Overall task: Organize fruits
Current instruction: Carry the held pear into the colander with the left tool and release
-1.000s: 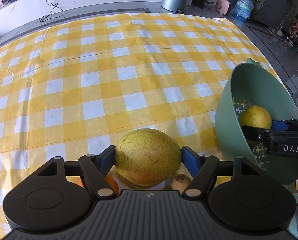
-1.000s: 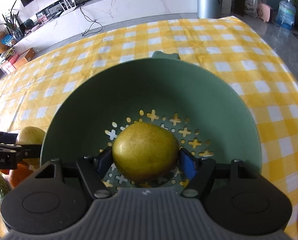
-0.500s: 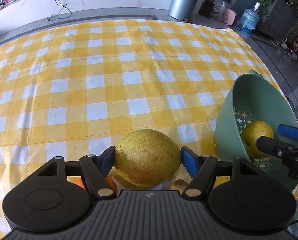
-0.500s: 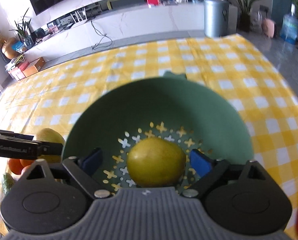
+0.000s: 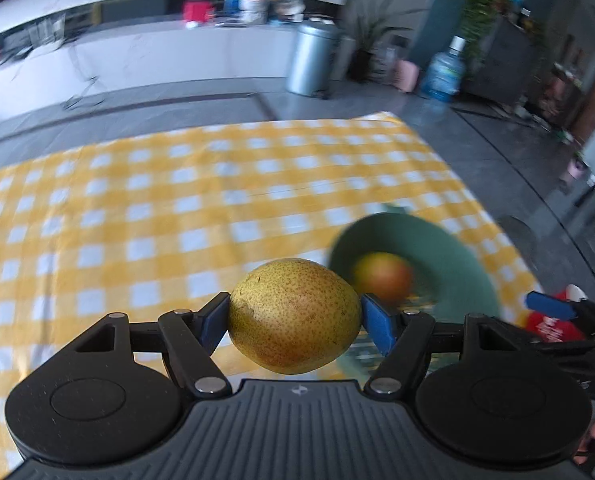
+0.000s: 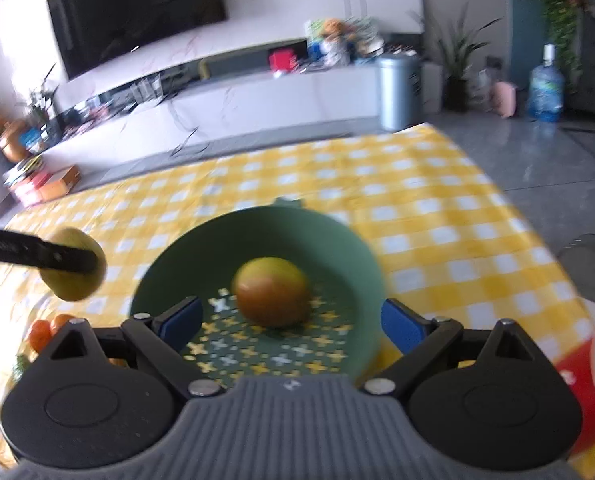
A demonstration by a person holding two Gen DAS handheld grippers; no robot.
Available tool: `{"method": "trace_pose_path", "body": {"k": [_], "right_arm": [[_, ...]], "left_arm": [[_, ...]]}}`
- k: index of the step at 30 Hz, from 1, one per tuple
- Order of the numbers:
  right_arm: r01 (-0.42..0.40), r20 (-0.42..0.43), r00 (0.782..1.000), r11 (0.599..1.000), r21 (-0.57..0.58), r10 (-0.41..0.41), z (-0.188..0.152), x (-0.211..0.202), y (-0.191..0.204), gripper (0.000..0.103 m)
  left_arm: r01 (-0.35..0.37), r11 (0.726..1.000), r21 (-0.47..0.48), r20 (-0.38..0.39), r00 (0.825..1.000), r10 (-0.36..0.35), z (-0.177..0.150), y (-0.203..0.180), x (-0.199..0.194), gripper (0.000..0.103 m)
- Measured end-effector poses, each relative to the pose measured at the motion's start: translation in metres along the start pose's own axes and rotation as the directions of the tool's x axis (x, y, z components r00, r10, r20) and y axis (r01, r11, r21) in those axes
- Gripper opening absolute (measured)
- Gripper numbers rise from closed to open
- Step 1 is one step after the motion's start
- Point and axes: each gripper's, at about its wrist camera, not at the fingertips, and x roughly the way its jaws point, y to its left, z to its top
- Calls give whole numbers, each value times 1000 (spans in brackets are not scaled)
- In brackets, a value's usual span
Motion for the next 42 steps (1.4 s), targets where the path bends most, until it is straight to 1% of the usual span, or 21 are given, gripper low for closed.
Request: {"method": "trace_pose_path", "body": {"k": [3,6,8,13,16,18,19,22,23,24,27,28,30,31,33,34,38,42], "right_arm": [[35,8,999,999,33,-35,-10,-8,-10,95],[47,7,999,996,80,-48,-20,-11,-19,95],[44,16,999,993,107,-46,-25,-14,-25,95],[37,39,998,980,198,-45,-31,-13,-38,95],[19,47,998,975,220,-30,-30,-9,-40,95],[12,35,999,972,236,-21,-30,-6,-43,95],[11,24,1000,969,247,-18,-29,-4,-44,95],[16,-3,1000,961,278,-16,-29,0,-48,95],[16,-7,1000,960,281,-14,-29,1,-48,95],[16,-10,1000,960,281,-14,-29,2,-48,95],[21,-13,1000,962,271,-19,-30,2,-46,95],[23,-14,1000,964,266,-20,-30,3,-46,95],[28,-14,1000,966,257,-25,-30,3,-44,95],[30,-15,1000,967,253,-27,-30,3,-44,95],[32,-18,999,968,248,-28,-30,3,-43,95],[32,-19,999,969,247,-28,-30,3,-43,95],[33,-19,999,968,251,-30,-30,3,-45,95],[34,-21,999,967,251,-30,-30,3,-44,95]], "left_arm": [[23,996,86,-24,999,-21,4,-31,12,81],[54,983,173,-64,997,-43,3,-57,30,81],[79,973,215,-100,993,-58,-1,-66,42,81],[60,947,315,-185,983,0,-11,-81,68,81],[60,928,368,-219,975,24,-13,-86,80,81],[64,918,391,-240,970,34,-14,-87,86,81],[63,911,409,-250,967,46,-14,-89,90,81],[46,870,490,-263,960,97,-19,-97,102,81],[39,860,508,-266,957,114,-21,-98,105,81],[37,855,517,-271,955,123,-22,-99,108,81],[36,865,500,-303,943,136,-25,-96,117,81],[33,862,506,-306,941,144,-26,-97,119,81],[26,850,526,-300,941,157,-29,-99,121,81],[23,850,526,-296,942,158,-30,-100,121,81],[24,858,513,-298,942,152,-28,-97,122,82],[18,857,514,-294,943,156,-28,-96,122,86],[11,847,532,-288,942,169,-30,-99,120,86],[-4,851,525,-269,948,170,-30,-101,115,86]]}}
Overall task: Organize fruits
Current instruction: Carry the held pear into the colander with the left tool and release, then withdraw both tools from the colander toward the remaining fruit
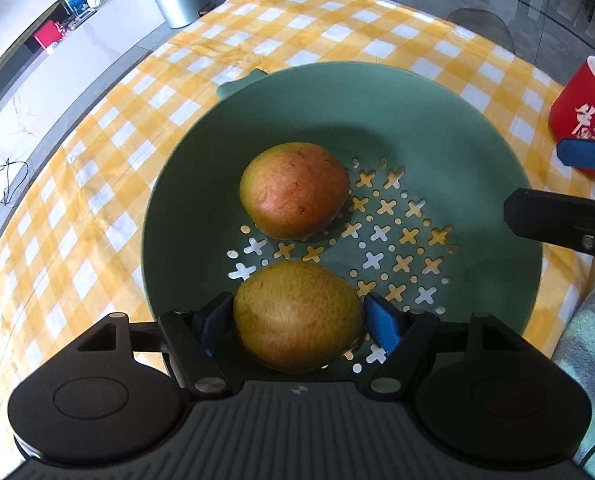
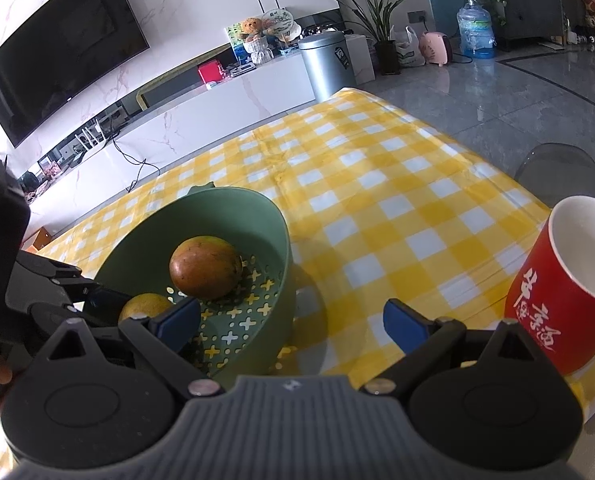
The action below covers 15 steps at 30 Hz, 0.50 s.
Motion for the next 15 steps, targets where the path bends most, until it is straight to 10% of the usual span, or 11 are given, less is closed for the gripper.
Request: {"method": "trace_pose_path", "body": {"k": [15], "right_arm": [[-1,33,999,999,-34,2,-2,-16,6,95]], "left_arm": [[-18,980,-196,215,975,61,-58,19,-107,87]]}}
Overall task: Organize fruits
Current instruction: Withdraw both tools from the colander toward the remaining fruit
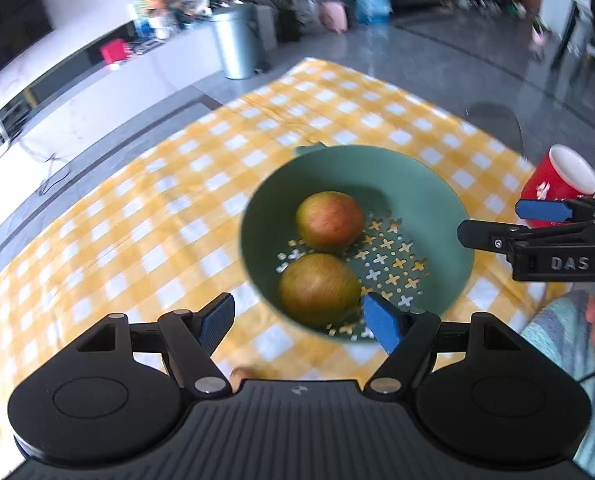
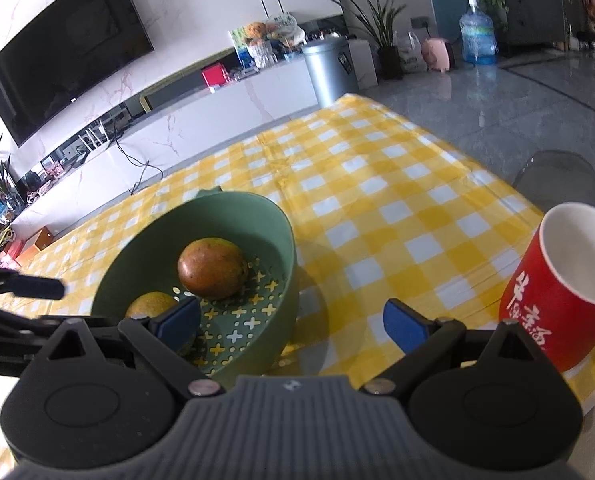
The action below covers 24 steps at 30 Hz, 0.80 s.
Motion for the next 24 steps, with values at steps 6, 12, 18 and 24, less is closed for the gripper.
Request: {"method": "trace_pose_path", "body": {"k": [6,12,18,24], "right_arm": [[-16,22,1000,999,-36,16,-8,-19,20,95],[-76,35,996,992,-97,80,-17,-39,52,95],[-152,9,988,972,-177,156,-27,-49,93,95],[-200,-72,980,947,-250,187,-47,-45,131,88]], "left_arm": [[-1,995,-101,35,999,4,-29,21,-43,87],[-24,985,-173,56,998,34,-61,43,-75,87],[-45,968,-248,46,997,58,-93,69,-88,86],[-42,950,-308,31,998,54,-124,87,-94,86]]}}
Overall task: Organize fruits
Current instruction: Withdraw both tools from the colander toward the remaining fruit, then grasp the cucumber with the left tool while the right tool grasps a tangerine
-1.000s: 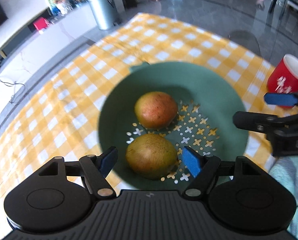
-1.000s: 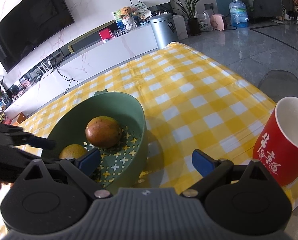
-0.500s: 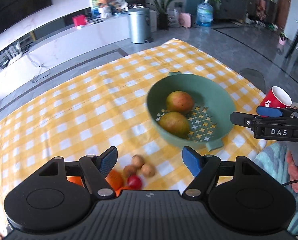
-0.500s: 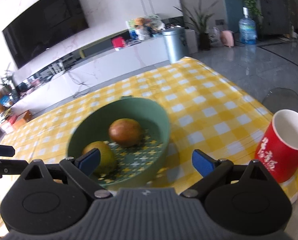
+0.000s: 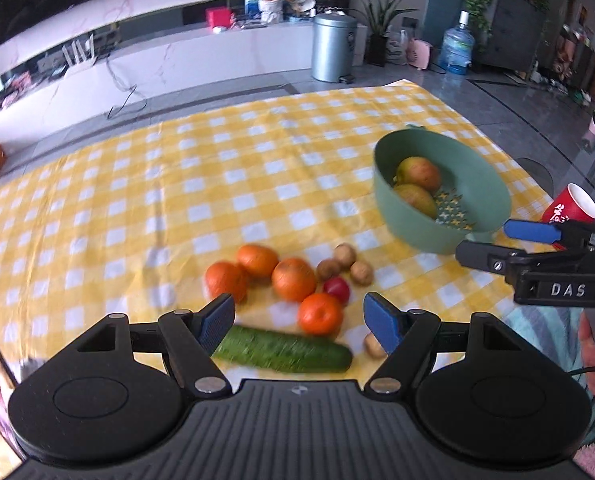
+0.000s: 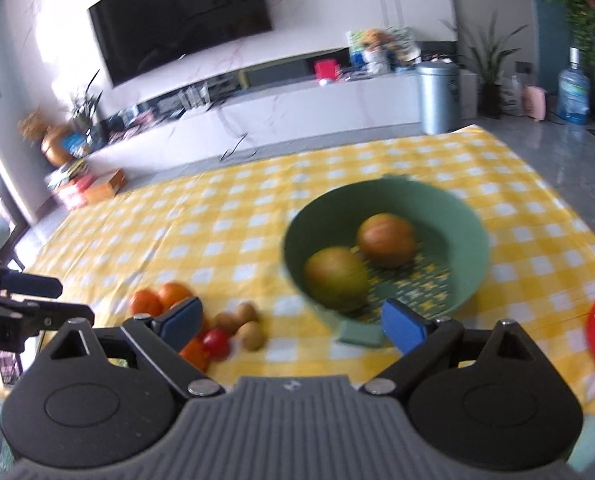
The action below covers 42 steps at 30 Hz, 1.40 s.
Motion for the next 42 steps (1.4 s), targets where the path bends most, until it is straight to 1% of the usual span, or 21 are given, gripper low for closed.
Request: {"method": "trace_pose_path", "body": {"k": [3,4,6,7,10,11,13,14,17,18,20,26,32,35,38,42], "right_arm": [[-16,-35,999,999,-29,15,-5,8,17,86],[-19,-45,999,999,-41,17,-7,10,22,83],[-25,-66,998,998,-64,20,-9,16,32,77],[-29,-76,997,997,-72,23,-10,18,35,76],[-33,-97,995,996,-89,24,-13,25,44,75],[-35,-105,994,995,-93,25,-13,27,46,74],[-41,-124,992,994,-100,29,-14,33,51,67],[-46,-133,991,994,-102,32,-14,36,53,65],[-66,-164,985,993,-103,48,-14,49,60,61],[-78,-178,982,992,-100,59,-14,53,62,56],[-101,-207,975,991,-91,80,-14,63,67,52],[-138,-275,954,989,-52,118,-17,89,76,45],[-146,-312,939,989,13,142,-16,107,73,44],[-150,-325,933,987,50,158,-16,116,70,45],[-155,-332,928,985,72,170,-17,123,69,45],[-159,-344,920,981,115,189,-18,131,68,45]], "left_arm": [[6,998,-70,-13,1000,-7,-10,17,3,82],[5,995,-101,-16,1000,-6,-13,22,4,80],[-3,986,-166,-27,1000,-2,-16,34,9,80],[-7,980,-197,-37,999,0,-18,39,12,79],[3,961,-276,-63,998,-21,-20,52,22,73],[9,952,-306,-65,997,-30,-20,55,25,70],[16,929,-370,-76,996,-47,-23,61,33,67],[18,916,-400,-86,995,-57,-23,64,39,67],[5,867,-498,-118,990,-74,-29,75,54,67],[3,849,-529,-132,988,-85,-31,78,59,67],[1,818,-575,-146,984,-104,-34,82,67,67],[-18,766,-642,-178,976,-127,-38,85,83,67],[-40,740,-671,-205,970,-133,-40,85,95,67],[-50,734,-677,-210,969,-128,-40,85,98,67],[-58,739,-671,-222,967,-126,-39,84,100,67],[-65,735,-675,-228,966,-125,-38,83,104,67]]}}
